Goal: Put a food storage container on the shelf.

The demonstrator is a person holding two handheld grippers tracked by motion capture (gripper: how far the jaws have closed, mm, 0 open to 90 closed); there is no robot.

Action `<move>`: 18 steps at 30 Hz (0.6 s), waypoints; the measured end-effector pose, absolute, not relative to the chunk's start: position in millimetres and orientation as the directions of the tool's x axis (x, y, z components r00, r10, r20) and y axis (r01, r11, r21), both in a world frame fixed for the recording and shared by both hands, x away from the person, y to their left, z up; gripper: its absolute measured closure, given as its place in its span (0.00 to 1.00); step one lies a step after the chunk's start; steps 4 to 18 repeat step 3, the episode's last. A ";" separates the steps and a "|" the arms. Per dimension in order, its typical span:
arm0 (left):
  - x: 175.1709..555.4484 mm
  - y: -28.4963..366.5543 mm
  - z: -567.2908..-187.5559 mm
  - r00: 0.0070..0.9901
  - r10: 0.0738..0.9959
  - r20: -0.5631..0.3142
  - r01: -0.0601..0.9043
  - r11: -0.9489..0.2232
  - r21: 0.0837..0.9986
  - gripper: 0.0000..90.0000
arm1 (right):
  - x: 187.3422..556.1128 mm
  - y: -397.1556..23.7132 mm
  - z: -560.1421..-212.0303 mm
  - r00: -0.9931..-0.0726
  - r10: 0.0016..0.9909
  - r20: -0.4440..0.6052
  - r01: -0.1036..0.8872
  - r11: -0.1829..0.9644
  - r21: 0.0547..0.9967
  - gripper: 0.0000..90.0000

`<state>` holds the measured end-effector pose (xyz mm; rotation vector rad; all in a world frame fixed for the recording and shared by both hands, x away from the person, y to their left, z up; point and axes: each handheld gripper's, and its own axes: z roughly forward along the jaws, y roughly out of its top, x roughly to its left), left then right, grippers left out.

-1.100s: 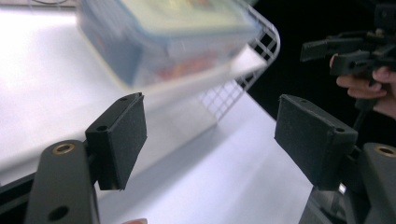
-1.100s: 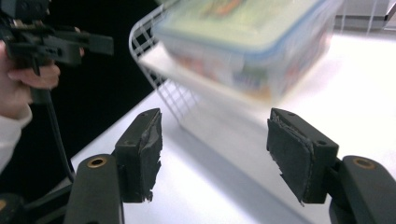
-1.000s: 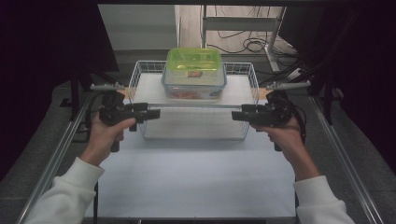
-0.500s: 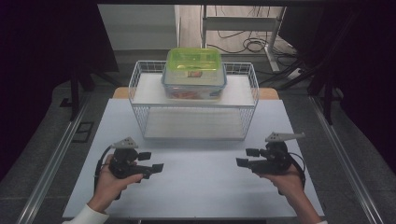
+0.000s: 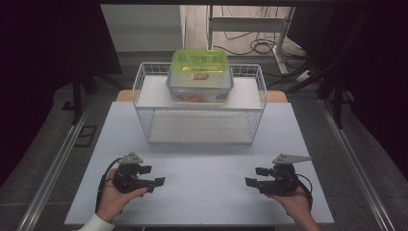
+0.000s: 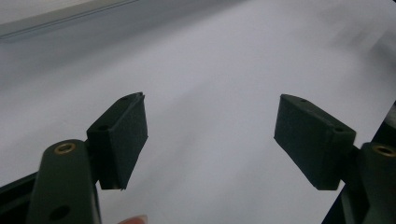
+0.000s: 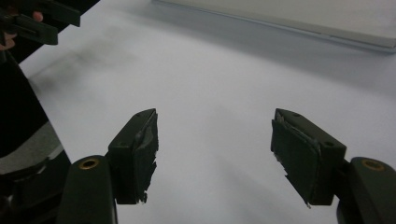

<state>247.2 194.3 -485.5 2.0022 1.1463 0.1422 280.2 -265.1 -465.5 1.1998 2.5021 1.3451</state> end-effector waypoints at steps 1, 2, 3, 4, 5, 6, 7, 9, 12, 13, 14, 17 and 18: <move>246.7 195.9 -486.1 0.579 0.770 -0.267 0.670 -0.263 0.694 0.27 | 279.6 -265.2 -466.3 -0.697 0.660 0.282 0.600 0.320 0.734 0.34; 246.4 197.6 -486.8 0.574 0.775 -0.267 0.671 -0.258 0.695 0.27 | 279.5 -265.9 -467.4 -0.699 0.661 0.273 0.592 0.322 0.739 0.33; 246.6 199.6 -487.4 0.570 0.778 -0.266 0.672 -0.254 0.696 0.27 | 279.2 -266.6 -468.4 -0.695 0.666 0.271 0.593 0.318 0.739 0.32; 246.6 199.6 -487.4 0.570 0.778 -0.266 0.672 -0.254 0.696 0.27 | 279.2 -266.6 -468.4 -0.695 0.666 0.271 0.593 0.318 0.739 0.32; 246.6 199.6 -487.4 0.570 0.778 -0.266 0.672 -0.254 0.696 0.27 | 279.2 -266.6 -468.4 -0.695 0.666 0.271 0.593 0.318 0.739 0.32; 246.6 199.6 -487.4 0.570 0.778 -0.266 0.672 -0.254 0.696 0.27 | 279.2 -266.6 -468.4 -0.695 0.666 0.271 0.593 0.318 0.739 0.32; 246.6 199.6 -487.4 0.570 0.778 -0.266 0.672 -0.254 0.696 0.27 | 279.2 -266.6 -468.4 -0.695 0.666 0.271 0.593 0.318 0.739 0.32; 246.6 199.6 -487.4 0.570 0.778 -0.266 0.672 -0.254 0.696 0.27 | 279.2 -266.6 -468.4 -0.695 0.666 0.271 0.593 0.318 0.739 0.32; 246.6 199.6 -487.4 0.570 0.778 -0.266 0.672 -0.254 0.696 0.27 | 279.2 -266.6 -468.4 -0.695 0.666 0.271 0.593 0.318 0.739 0.32; 246.6 199.6 -487.4 0.570 0.778 -0.266 0.672 -0.254 0.696 0.27 | 279.2 -266.6 -468.4 -0.695 0.666 0.271 0.593 0.318 0.739 0.32; 246.6 199.6 -487.4 0.570 0.778 -0.266 0.672 -0.254 0.696 0.27 | 279.2 -266.6 -468.4 -0.695 0.666 0.271 0.593 0.318 0.739 0.32; 246.6 199.6 -487.4 0.570 0.778 -0.266 0.672 -0.254 0.696 0.27 | 279.2 -266.6 -468.4 -0.695 0.666 0.271 0.593 0.318 0.739 0.32; 246.6 199.6 -487.4 0.570 0.778 -0.266 0.672 -0.254 0.696 0.27 | 279.2 -266.6 -468.4 -0.695 0.666 0.271 0.593 0.318 0.739 0.32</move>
